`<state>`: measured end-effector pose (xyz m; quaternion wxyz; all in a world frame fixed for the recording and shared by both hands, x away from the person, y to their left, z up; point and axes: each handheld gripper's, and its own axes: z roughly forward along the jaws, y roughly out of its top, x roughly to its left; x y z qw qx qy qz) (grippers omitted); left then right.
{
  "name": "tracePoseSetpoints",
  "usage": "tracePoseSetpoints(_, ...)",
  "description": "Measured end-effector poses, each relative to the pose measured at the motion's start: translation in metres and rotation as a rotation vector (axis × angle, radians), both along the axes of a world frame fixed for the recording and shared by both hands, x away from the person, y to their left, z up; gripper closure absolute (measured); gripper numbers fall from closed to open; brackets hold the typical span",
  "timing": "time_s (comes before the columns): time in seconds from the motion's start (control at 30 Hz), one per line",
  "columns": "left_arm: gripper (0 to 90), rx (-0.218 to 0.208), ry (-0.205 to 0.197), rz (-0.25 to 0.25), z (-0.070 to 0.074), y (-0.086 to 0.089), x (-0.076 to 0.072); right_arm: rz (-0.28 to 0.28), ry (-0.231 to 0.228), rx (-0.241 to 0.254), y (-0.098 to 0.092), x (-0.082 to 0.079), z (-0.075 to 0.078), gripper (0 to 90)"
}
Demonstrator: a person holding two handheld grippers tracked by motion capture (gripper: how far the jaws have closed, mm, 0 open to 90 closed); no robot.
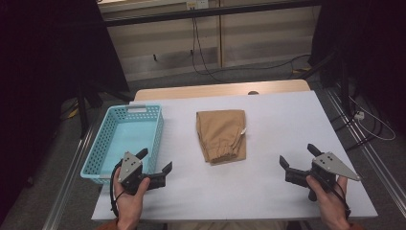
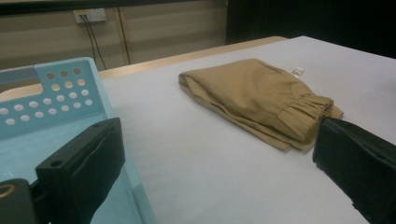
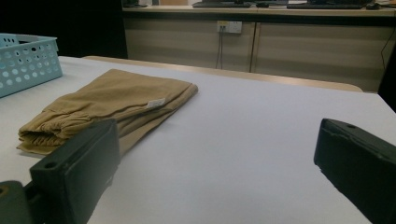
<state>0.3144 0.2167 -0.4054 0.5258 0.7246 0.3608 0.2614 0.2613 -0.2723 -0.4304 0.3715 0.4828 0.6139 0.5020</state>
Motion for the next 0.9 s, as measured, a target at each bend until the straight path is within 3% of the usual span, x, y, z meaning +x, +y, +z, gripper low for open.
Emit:
tracePoseSetpoints(0.43,2.4,0.031,0.020,-0.016,-0.001,-0.003,0.002,0.004,0.006,-0.001,-0.001,0.001,-0.001,0.0)
tracePoseSetpoints(0.77,3.4,0.100,0.039,-0.035,0.001,-0.015,0.000,0.022,0.013,0.000,-0.001,0.002,-0.001,0.0)
tracePoseSetpoints(0.83,3.6,0.076,0.058,-0.059,0.002,-0.018,-0.003,0.023,0.014,-0.003,0.000,0.002,-0.001,0.0)
tracePoseSetpoints(0.9,3.5,0.086,0.062,-0.089,0.003,-0.022,-0.005,0.026,0.017,-0.002,0.000,0.002,-0.002,0.0)
